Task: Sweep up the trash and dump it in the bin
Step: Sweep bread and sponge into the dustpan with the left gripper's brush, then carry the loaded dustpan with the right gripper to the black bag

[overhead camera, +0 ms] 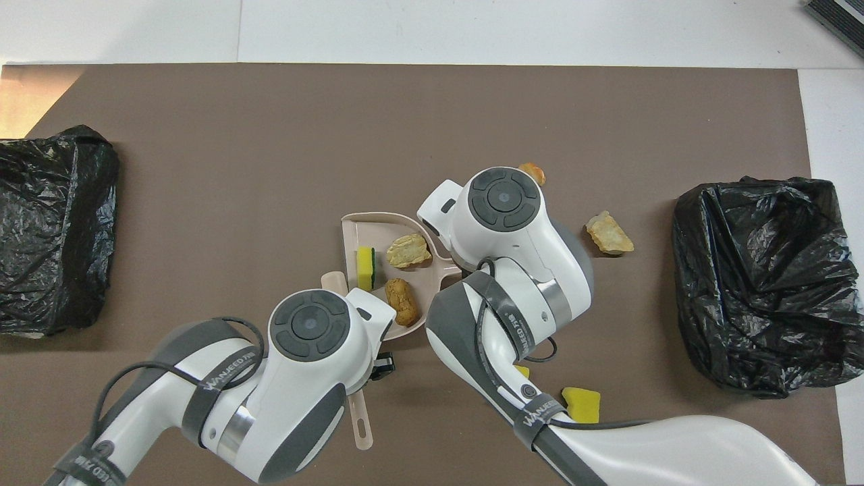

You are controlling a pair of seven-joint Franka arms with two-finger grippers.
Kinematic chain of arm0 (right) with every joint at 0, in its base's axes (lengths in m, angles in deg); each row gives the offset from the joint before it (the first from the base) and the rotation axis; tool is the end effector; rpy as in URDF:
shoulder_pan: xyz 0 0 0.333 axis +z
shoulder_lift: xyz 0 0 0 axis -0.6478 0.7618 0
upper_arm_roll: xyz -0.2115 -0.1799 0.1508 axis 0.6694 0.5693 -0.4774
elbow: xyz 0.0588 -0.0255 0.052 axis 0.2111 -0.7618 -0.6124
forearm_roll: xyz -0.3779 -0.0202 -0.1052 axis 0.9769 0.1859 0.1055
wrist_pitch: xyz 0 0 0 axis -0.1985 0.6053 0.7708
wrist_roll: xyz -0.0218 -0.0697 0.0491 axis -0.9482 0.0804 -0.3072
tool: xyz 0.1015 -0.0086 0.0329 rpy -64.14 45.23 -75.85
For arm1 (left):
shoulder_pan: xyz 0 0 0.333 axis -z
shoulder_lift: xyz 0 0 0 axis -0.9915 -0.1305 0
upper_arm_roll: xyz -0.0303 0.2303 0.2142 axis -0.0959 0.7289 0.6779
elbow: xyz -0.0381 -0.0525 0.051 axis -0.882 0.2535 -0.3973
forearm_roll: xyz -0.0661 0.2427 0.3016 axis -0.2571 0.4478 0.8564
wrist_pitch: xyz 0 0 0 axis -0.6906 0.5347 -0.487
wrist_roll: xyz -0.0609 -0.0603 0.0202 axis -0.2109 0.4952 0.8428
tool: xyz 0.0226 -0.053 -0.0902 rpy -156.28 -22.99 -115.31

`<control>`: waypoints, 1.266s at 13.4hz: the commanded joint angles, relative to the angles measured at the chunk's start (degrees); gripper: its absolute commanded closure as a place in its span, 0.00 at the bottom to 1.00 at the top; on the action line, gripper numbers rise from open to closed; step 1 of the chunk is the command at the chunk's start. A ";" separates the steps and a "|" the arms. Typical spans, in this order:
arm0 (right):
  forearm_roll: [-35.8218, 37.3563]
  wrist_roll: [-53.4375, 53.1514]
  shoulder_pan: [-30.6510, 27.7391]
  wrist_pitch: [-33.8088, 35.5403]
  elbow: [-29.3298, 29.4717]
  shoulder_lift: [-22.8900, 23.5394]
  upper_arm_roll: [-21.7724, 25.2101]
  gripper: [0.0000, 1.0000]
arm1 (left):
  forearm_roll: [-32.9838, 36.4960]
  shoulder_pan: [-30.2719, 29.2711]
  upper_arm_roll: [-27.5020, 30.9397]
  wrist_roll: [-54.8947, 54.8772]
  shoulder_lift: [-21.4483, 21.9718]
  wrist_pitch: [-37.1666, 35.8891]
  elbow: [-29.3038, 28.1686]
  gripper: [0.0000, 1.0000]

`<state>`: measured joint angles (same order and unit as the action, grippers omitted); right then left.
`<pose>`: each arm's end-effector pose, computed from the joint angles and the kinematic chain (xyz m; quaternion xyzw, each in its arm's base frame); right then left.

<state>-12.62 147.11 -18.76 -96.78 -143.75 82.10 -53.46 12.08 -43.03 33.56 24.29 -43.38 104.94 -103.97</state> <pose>0.5576 0.3230 0.3726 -0.6850 -0.7275 0.0193 0.0336 0.3799 -0.3168 0.4017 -0.9878 -0.0903 0.1245 0.0246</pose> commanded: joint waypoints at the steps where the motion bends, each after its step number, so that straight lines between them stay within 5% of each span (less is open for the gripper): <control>1: -4.04 6.20 -2.72 -1.52 -1.61 -1.72 -0.65 1.00 | 0.80 -3.43 0.03 -2.60 1.59 -2.38 1.10 1.00; 6: -7.12 9.01 -4.48 -3.63 -3.46 -2.77 -0.65 1.00 | 0.62 -4.84 0.03 -3.85 5.18 4.53 -6.08 1.00; 11: -9.85 12.19 -10.18 1.27 -4.95 -9.26 -0.56 1.00 | -0.26 -1.16 -0.23 -3.76 12.05 12.38 -16.91 1.00; 17: -9.94 21.22 -22.65 9.80 -4.86 -14.81 -0.56 1.00 | -7.89 8.42 -0.23 -3.24 9.95 19.41 -19.03 1.00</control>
<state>-20.70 164.00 -36.84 -88.82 -146.84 70.10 -53.32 6.64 -37.14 32.55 20.83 -33.76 121.61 -121.40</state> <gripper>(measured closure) 0.687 0.744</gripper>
